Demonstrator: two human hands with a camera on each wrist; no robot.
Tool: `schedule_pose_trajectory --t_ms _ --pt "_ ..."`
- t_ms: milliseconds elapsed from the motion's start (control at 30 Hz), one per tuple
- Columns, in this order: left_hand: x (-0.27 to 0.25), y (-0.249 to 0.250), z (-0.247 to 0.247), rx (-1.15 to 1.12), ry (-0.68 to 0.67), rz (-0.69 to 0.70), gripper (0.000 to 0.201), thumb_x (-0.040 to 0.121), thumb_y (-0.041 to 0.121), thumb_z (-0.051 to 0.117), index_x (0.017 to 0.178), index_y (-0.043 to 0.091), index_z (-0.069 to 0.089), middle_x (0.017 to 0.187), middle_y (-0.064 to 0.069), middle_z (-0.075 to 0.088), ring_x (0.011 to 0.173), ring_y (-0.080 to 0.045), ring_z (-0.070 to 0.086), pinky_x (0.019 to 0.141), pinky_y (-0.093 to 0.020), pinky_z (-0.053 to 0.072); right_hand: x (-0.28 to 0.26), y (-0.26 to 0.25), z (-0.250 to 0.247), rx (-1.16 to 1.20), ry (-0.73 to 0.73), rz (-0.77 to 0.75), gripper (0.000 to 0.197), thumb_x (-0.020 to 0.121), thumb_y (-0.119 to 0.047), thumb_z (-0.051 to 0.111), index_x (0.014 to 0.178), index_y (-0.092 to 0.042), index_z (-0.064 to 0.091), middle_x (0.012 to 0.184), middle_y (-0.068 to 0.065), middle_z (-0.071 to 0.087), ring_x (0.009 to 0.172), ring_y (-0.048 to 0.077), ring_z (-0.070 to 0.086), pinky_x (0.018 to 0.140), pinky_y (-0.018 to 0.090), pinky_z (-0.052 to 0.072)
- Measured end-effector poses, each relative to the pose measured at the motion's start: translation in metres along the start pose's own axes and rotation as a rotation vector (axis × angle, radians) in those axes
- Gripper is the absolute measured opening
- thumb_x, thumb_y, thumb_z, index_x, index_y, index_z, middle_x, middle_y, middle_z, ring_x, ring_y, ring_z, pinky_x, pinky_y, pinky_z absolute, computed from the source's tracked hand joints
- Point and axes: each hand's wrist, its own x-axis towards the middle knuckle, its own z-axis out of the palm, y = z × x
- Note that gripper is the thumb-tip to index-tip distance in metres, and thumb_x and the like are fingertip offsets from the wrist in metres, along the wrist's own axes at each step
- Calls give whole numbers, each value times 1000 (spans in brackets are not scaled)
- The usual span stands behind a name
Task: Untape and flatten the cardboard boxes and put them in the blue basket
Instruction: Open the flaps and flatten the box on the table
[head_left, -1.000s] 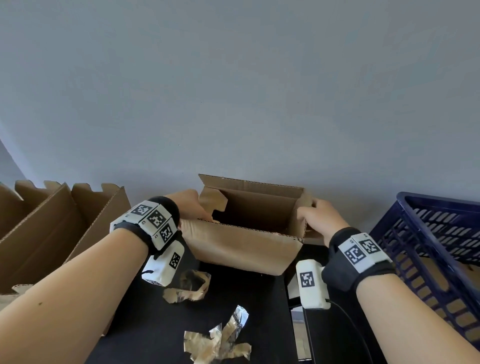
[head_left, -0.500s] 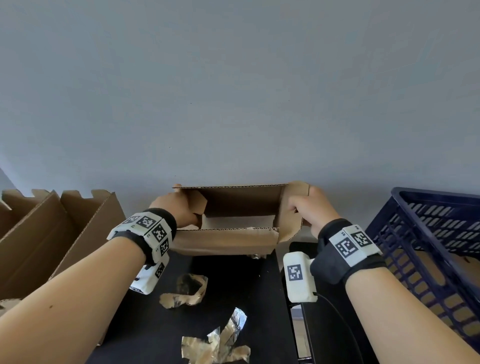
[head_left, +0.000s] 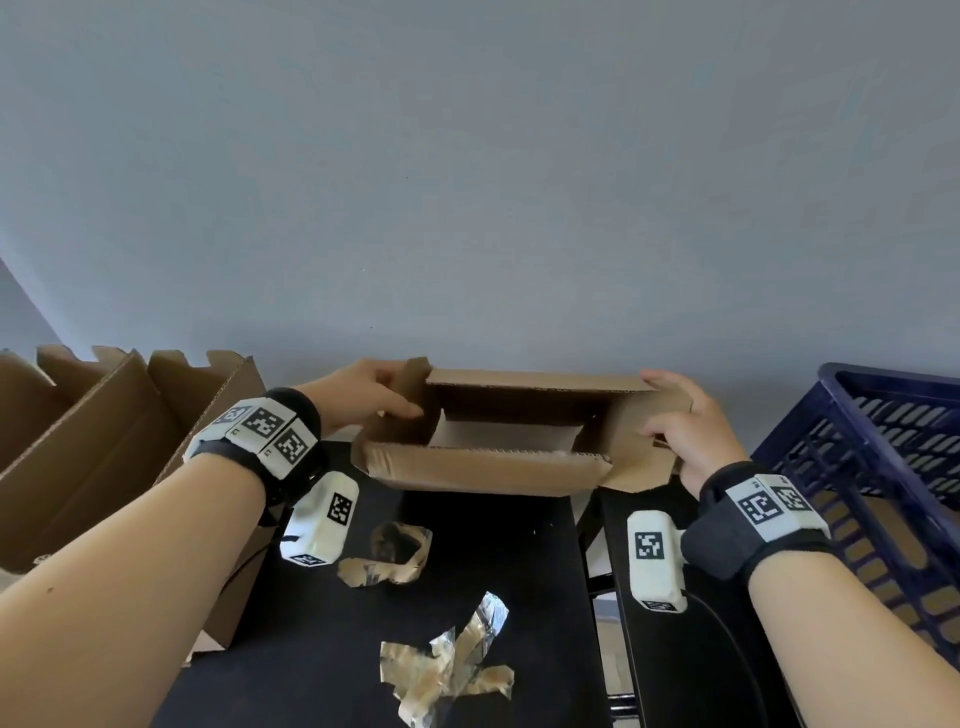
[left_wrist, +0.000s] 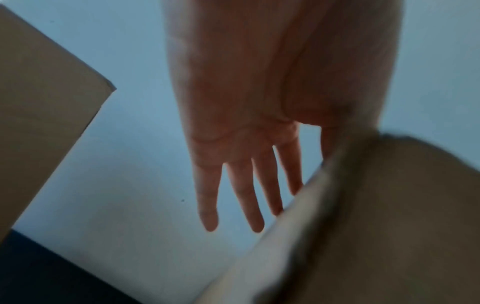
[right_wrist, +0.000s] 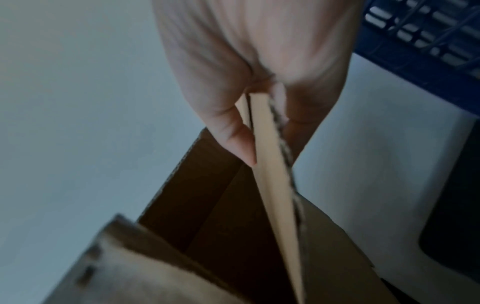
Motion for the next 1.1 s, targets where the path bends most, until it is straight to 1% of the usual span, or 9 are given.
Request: schedule_pose_trajectory --t_ms 133,300,400,567,733,833,900,1000,1100 --pt "1 -1 15 92 -90 -9 42 82 -9 57 109 23 62 112 -11 67 102 -29 64 91 -40 51 -2 7 -12 -191 -15 -12 53 72 23 54 100 -21 63 111 4 61 75 22 57 66 33 50" --pt "4 11 37 318 -238 12 50 81 -2 58 112 36 61 106 4 66 98 -18 62 90 -32 49 -6 2 -34 -332 -103 174 45 82 15 50 112 -16 65 92 14 62 73 22 60 53 27 51" --pt "4 13 47 353 -335 10 51 80 3 58 96 50 64 108 1 68 98 -20 63 89 -35 51 -12 3 -45 -232 -103 296 49 83 16 34 116 -7 62 103 22 63 83 32 62 51 29 56" --pt "7 12 51 358 -318 28 48 83 3 57 91 50 63 104 -1 69 88 -18 62 77 -27 49 -19 10 -56 124 -107 419 49 83 8 29 123 0 56 100 18 60 82 32 61 72 40 52" --pt "11 13 48 339 -214 55 33 81 21 70 110 37 64 107 2 70 97 -17 63 92 -30 47 -14 3 -48 232 -51 496 35 92 -31 52 108 -1 61 95 13 63 87 27 60 71 39 51" --pt "5 10 45 241 -408 32 37 73 44 72 108 44 61 102 19 70 94 -3 66 82 -18 47 -7 9 -31 81 82 369 26 85 -7 64 111 -3 64 84 6 63 77 19 58 59 29 49" --pt "-3 1 38 138 -467 19 65 54 69 74 112 47 56 113 25 65 105 2 61 87 -16 47 -4 13 -30 138 106 360 28 84 4 58 110 -6 65 91 8 62 75 16 56 59 27 47" --pt "-2 -27 23 -171 -285 -74 93 45 83 66 127 42 50 139 12 48 133 -12 38 113 -46 25 -3 20 -41 253 172 385 32 86 7 52 112 -8 63 107 10 59 89 19 57 61 27 46" --pt "0 -53 22 -96 15 -306 63 83 62 52 133 24 47 142 -1 44 134 -23 37 107 -51 26 -2 29 -52 375 236 425 27 90 5 49 109 -8 62 113 11 56 106 24 53 67 28 48"
